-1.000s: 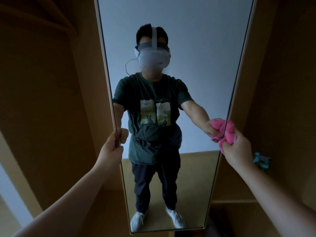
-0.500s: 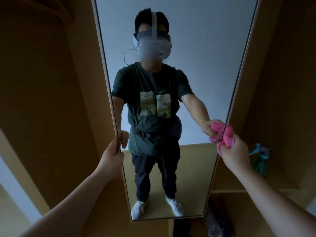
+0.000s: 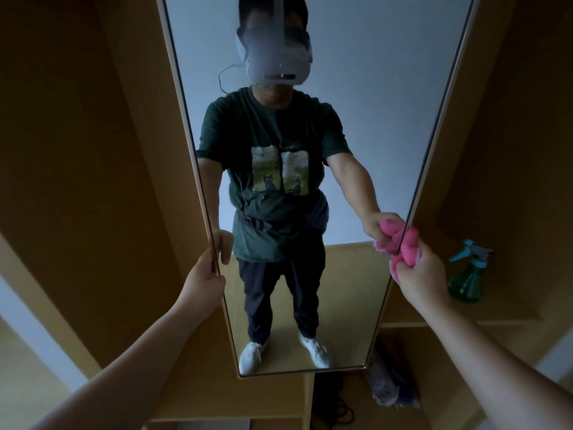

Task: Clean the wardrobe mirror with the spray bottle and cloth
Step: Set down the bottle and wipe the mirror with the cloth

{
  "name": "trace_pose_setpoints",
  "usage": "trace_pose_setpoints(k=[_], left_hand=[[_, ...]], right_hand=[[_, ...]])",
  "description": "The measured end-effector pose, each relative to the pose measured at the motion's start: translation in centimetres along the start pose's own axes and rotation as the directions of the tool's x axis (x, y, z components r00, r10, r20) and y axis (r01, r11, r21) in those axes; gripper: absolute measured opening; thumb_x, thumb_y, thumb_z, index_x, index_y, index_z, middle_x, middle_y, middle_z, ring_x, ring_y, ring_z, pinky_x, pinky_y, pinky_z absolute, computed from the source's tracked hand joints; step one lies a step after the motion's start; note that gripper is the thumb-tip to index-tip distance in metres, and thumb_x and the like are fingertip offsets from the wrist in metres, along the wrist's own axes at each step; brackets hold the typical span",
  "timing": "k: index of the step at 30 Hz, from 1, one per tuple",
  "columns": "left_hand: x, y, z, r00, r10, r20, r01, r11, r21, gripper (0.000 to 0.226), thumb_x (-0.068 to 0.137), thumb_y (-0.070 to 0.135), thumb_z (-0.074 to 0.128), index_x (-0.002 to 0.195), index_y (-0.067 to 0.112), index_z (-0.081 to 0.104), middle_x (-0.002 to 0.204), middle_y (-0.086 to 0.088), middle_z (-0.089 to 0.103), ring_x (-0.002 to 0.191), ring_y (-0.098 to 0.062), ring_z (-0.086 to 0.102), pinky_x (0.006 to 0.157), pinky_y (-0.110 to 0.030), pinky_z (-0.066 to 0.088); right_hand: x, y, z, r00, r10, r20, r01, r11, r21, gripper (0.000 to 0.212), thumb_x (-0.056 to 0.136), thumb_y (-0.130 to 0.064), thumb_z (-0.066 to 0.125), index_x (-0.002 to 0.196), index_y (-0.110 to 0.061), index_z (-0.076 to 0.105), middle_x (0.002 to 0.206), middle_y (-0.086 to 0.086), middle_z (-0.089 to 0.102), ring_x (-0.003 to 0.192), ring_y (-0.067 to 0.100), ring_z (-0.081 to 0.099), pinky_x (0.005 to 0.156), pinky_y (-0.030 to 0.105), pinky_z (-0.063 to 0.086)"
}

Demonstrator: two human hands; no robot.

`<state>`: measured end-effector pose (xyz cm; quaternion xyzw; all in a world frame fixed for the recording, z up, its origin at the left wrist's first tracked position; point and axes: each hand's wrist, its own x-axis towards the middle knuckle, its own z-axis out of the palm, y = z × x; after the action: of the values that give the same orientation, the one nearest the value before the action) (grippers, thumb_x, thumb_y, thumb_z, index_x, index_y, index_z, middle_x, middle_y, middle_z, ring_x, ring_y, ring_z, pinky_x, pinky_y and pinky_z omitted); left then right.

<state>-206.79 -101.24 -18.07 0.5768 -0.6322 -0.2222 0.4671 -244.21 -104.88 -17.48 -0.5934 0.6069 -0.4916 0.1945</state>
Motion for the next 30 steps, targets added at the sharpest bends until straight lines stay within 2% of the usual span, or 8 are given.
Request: trace_pose_setpoints(k=[3, 8, 11, 16, 20, 24, 27, 30], left_hand=[[-0.3, -1.3, 0.5, 0.994, -0.109, -0.02, 0.109, 0.994, 0.03, 0.06, 0.072, -0.015, 0.038, 0.105, 0.033, 0.05, 0.103, 0.005, 0.058, 0.078, 0.006, 0.059, 0.051, -0.012, 0.048], [-1.2, -3.3, 1.5, 0.973, -0.23, -0.002, 0.23, 0.972, 0.052, 0.068, 0.081, -0.008, 0.043, 0.14, 0.025, 0.037, 0.101, 0.004, 0.06, 0.073, -0.01, 0.063, 0.047, -0.015, 0.047], [-2.1, -4.4, 2.1, 0.966, -0.258, 0.017, 0.256, 0.964, 0.072, 0.058, 0.083, -0.006, 0.045, 0.132, 0.025, 0.042, 0.096, 0.013, 0.062, 0.079, -0.003, 0.064, 0.055, -0.018, 0.052], [-3.7, -5.4, 2.7, 0.976, -0.216, 0.037, 0.213, 0.975, 0.065, 0.049, 0.085, -0.002, 0.052, 0.107, 0.041, 0.045, 0.088, 0.038, 0.062, 0.08, 0.016, 0.06, 0.056, -0.003, 0.045], [-3.7, -6.2, 2.8, 0.978, -0.209, 0.021, 0.202, 0.962, 0.181, 0.046, 0.091, 0.001, 0.044, 0.123, 0.034, 0.045, 0.087, 0.021, 0.061, 0.084, 0.001, 0.06, 0.065, -0.013, 0.044], [-4.1, -9.1, 3.2, 0.978, -0.195, 0.074, 0.166, 0.942, 0.291, 0.034, 0.093, 0.005, 0.044, 0.111, 0.034, 0.044, 0.085, 0.018, 0.058, 0.079, -0.003, 0.059, 0.061, -0.015, 0.044], [-4.5, -9.7, 3.8, 0.958, -0.26, 0.121, 0.215, 0.93, 0.298, 0.029, 0.095, 0.014, 0.052, 0.118, 0.027, 0.038, 0.086, 0.002, 0.062, 0.076, -0.014, 0.062, 0.063, -0.029, 0.053], [-4.1, -9.4, 4.5, 0.948, -0.296, 0.119, 0.257, 0.93, 0.262, 0.039, 0.094, 0.018, 0.057, 0.122, 0.028, 0.031, 0.085, 0.004, 0.057, 0.074, -0.013, 0.059, 0.061, -0.028, 0.051]], right_hand=[[-0.4, 0.4, 0.2, 1.0, 0.011, 0.008, -0.011, 1.0, -0.01, 0.02, 0.087, -0.003, 0.062, 0.105, -0.012, 0.064, 0.083, -0.001, 0.066, 0.077, 0.018, 0.066, 0.06, 0.021, 0.046], [-1.3, 1.2, 0.6, 0.998, 0.063, 0.026, -0.063, 0.998, -0.008, 0.025, 0.086, 0.0, 0.062, 0.107, -0.014, 0.063, 0.085, 0.001, 0.067, 0.08, 0.019, 0.067, 0.073, 0.037, 0.058], [-1.7, 2.0, 1.1, 0.997, 0.075, 0.021, -0.075, 0.997, -0.001, 0.024, 0.086, 0.002, 0.061, 0.104, -0.013, 0.063, 0.083, 0.001, 0.067, 0.078, 0.018, 0.068, 0.07, 0.034, 0.057], [-2.4, 3.2, 2.0, 0.993, 0.115, 0.015, -0.114, 0.993, -0.026, 0.02, 0.085, 0.004, 0.061, 0.099, -0.011, 0.063, 0.078, 0.002, 0.067, 0.073, 0.016, 0.067, 0.063, 0.028, 0.054], [-2.3, 3.6, 2.1, 0.994, 0.108, 0.001, -0.108, 0.994, -0.019, 0.021, 0.084, 0.005, 0.061, 0.095, -0.012, 0.062, 0.075, -0.003, 0.063, 0.068, 0.006, 0.062, 0.052, 0.01, 0.043], [-4.4, 6.5, 4.1, 0.972, 0.231, 0.033, -0.23, 0.972, -0.041, 0.023, 0.085, 0.006, 0.059, 0.102, -0.008, 0.062, 0.08, 0.004, 0.066, 0.074, 0.019, 0.067, 0.063, 0.03, 0.053], [-5.1, 7.5, 4.4, 0.972, 0.235, 0.026, -0.235, 0.972, -0.019, 0.024, 0.085, 0.007, 0.058, 0.1, -0.012, 0.061, 0.081, 0.003, 0.067, 0.07, 0.012, 0.066, 0.052, 0.012, 0.046], [-4.5, 7.4, 4.4, 0.969, 0.247, 0.022, -0.248, 0.969, 0.022, 0.029, 0.085, 0.008, 0.058, 0.096, -0.019, 0.059, 0.079, 0.0, 0.066, 0.068, 0.01, 0.066, 0.047, 0.009, 0.045]])
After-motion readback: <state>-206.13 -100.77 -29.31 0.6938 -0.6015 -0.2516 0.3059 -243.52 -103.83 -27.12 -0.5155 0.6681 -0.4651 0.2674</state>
